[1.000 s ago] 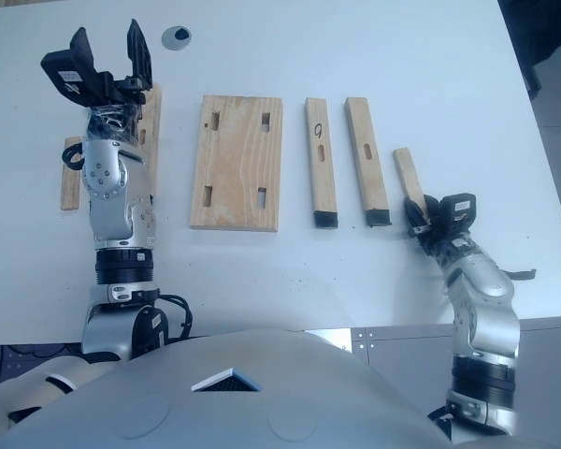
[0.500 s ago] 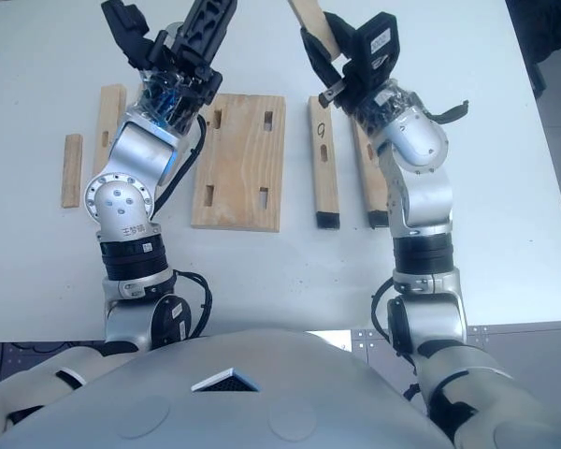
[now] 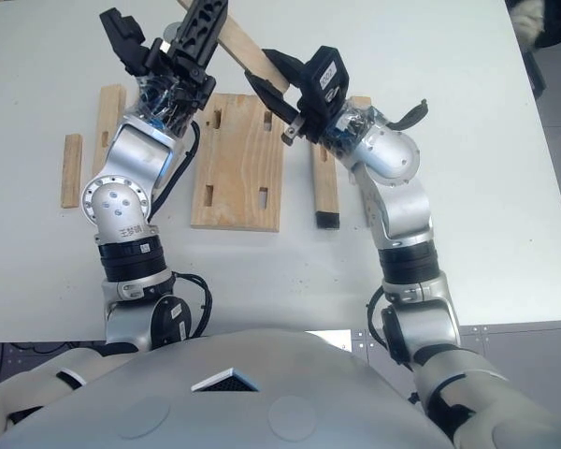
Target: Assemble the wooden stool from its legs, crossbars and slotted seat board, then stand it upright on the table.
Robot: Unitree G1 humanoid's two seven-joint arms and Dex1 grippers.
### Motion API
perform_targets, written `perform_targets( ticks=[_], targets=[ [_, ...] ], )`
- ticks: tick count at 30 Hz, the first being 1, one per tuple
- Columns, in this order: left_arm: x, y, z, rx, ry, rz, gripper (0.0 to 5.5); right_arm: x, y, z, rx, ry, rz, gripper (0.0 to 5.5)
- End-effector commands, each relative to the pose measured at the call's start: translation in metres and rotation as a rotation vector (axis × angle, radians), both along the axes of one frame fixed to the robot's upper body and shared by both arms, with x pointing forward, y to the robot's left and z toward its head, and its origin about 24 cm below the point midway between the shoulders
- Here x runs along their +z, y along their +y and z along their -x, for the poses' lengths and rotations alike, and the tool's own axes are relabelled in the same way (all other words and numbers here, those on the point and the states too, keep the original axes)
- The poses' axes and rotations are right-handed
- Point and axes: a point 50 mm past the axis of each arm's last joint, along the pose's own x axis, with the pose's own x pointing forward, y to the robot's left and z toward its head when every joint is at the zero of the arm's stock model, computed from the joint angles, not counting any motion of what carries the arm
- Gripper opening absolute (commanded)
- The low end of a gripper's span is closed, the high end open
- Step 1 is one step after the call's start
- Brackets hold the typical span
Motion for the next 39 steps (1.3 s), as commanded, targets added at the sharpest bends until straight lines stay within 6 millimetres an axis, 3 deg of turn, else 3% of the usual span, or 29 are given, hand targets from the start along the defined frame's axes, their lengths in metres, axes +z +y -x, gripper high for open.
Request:
perform_targets(
  ticks=[1,17,23,26,30,34,39],
  targets=[
    [-0.002,0.000,0.003,0.003,0.010,-0.024,3.03,0.001,-0.003,0.001,0.007,-0.007,0.034,1.30],
    [0.001,0.001,-0.002,-0.032,-0.003,-0.061,0.61,-0.004,-0.001,0.003,-0.038,0.003,0.033,1.30],
    [0.003,0.004,-0.005,-0.030,-0.008,-0.078,0.40,-0.002,0.001,0.003,-0.040,0.013,0.015,1.30],
    [0.004,0.005,-0.008,-0.033,-0.027,-0.118,0.38,-0.001,0.001,0.001,-0.067,0.029,-0.009,1.99],
    [-0.001,0.010,-0.011,-0.009,-0.098,-0.302,0.38,-0.007,-0.002,-0.001,-0.127,0.034,0.010,2.71],
    [-0.012,0.035,-0.008,0.134,-0.164,-0.523,0.38,-0.017,-0.010,0.001,-0.189,0.055,0.038,2.75],
    [-0.023,0.109,0.008,0.477,-0.137,-0.726,0.38,-0.022,-0.024,0.005,-0.292,0.075,0.020,2.75]
  ],
)
